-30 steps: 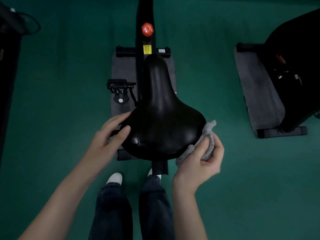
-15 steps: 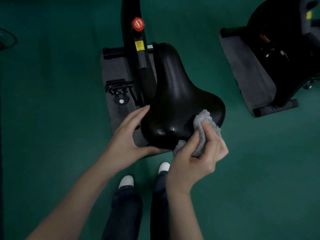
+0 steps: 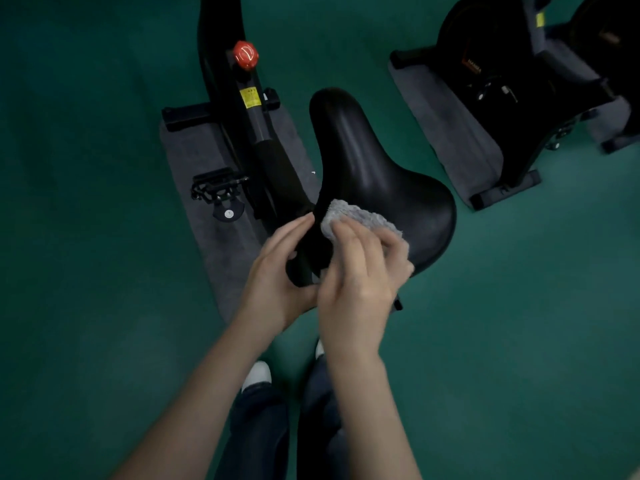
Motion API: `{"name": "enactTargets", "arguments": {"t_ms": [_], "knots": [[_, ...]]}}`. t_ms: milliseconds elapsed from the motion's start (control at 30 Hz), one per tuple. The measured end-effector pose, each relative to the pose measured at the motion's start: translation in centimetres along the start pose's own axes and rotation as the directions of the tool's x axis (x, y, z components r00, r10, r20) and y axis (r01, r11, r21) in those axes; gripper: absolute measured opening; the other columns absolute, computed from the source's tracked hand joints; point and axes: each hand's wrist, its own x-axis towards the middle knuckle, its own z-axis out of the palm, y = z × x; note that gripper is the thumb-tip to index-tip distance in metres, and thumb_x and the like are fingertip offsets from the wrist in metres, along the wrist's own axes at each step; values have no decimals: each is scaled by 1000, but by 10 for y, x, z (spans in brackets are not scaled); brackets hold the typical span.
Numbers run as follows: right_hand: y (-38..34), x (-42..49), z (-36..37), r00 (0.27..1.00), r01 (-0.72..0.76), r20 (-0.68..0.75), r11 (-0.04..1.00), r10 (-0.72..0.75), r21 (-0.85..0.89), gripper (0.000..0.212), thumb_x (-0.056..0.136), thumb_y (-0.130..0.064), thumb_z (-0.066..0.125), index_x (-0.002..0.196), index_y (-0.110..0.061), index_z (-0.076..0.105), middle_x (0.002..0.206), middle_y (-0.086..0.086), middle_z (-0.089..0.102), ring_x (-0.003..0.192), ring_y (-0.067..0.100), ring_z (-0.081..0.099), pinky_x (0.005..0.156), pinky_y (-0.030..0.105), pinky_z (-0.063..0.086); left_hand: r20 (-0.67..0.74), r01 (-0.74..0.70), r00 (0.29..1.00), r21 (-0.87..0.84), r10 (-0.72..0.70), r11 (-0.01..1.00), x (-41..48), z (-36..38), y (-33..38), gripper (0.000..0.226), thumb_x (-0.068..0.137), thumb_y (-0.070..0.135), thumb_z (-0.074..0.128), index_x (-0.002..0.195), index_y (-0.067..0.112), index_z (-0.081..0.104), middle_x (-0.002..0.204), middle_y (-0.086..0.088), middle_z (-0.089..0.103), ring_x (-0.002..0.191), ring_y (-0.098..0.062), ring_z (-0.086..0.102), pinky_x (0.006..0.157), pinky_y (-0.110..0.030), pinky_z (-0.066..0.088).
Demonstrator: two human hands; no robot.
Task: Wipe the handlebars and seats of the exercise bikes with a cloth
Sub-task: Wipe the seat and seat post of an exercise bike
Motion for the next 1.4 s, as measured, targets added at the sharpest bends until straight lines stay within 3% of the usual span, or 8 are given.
{"name": "enactTargets", "arguments": {"t_ms": [200, 300, 433, 567, 767, 967, 1167, 1400], "knots": [[38, 18, -23, 987, -141, -70, 986, 148, 92, 17, 90, 3, 57, 100, -3, 70, 94, -4, 66, 93, 22, 49, 86, 39, 48, 43, 29, 999, 3, -29, 1000, -1, -1, 2, 92, 59, 24, 88, 139, 17, 44, 135, 14, 42, 127, 5, 37, 109, -22, 33], [31, 37, -22, 990, -10, 139, 994, -6, 113, 21, 85, 6, 61, 97, -9, 70, 92, -7, 67, 94, 23, 52, 81, 45, 46, 50, 45, 998, -23, -44, 999, -1, -1, -2, 92, 59, 29, 88, 139, 17, 44, 134, 14, 42, 128, 3, 38, 108, -25, 35], [21, 44, -25, 733, 410, 502, 887, -460, 213, 21, 79, 2, 60, 91, -13, 69, 92, -6, 67, 99, 19, 49, 77, 31, 30, 47, 68, 997, -73, -65, 995, 0, -1, -5, 85, 55, 44, 78, 131, 19, 51, 130, 18, 46, 124, 3, 44, 103, -12, 34], [41, 48, -43, 542, 473, 607, 808, -581, 351, 23, 89, -1, 51, 99, -12, 69, 97, -9, 66, 101, 15, 51, 81, 26, 27, 59, 62, 996, -57, -59, 996, 1, -1, -7, 83, 60, 30, 85, 134, 16, 49, 132, 13, 45, 126, -3, 43, 106, -13, 32], [43, 65, -41, 656, 280, 606, 891, -449, 357, 12, 90, -8, 60, 95, -14, 70, 93, -12, 66, 96, 13, 50, 80, 33, 35, 49, 88, 995, -77, -84, 993, 0, -1, -4, 90, 55, 33, 88, 135, 21, 48, 130, 26, 41, 127, 3, 40, 107, -10, 27], [56, 64, -47, 656, 219, 587, 863, -476, 455, 13, 90, -7, 60, 97, -10, 70, 96, -8, 67, 96, 20, 52, 80, 47, 44, 53, 107, 993, -94, -102, 990, -2, -1, -2, 92, 53, 44, 81, 136, 23, 47, 130, 29, 39, 124, 9, 39, 106, -8, 27], [60, 63, -45, 853, 160, 420, 920, -311, 358, 15, 87, -1, 60, 95, -8, 70, 94, -17, 59, 94, 20, 54, 85, 37, 48, 40, 135, 990, -79, -133, 988, -3, 0, -2, 90, 56, 31, 88, 136, 27, 47, 135, 18, 44, 126, 1, 41, 110, -20, 31], [62, 25, -46, 707, 415, 443, 831, -551, 370, 33, 77, 8, 57, 102, -11, 68, 107, -7, 68, 100, 16, 48, 82, 24, 26, 48, 105, 994, -93, -101, 990, -4, -1, 3, 82, 61, 19, 85, 131, 24, 43, 135, 6, 44, 125, 1, 40, 107, -11, 28]]}}
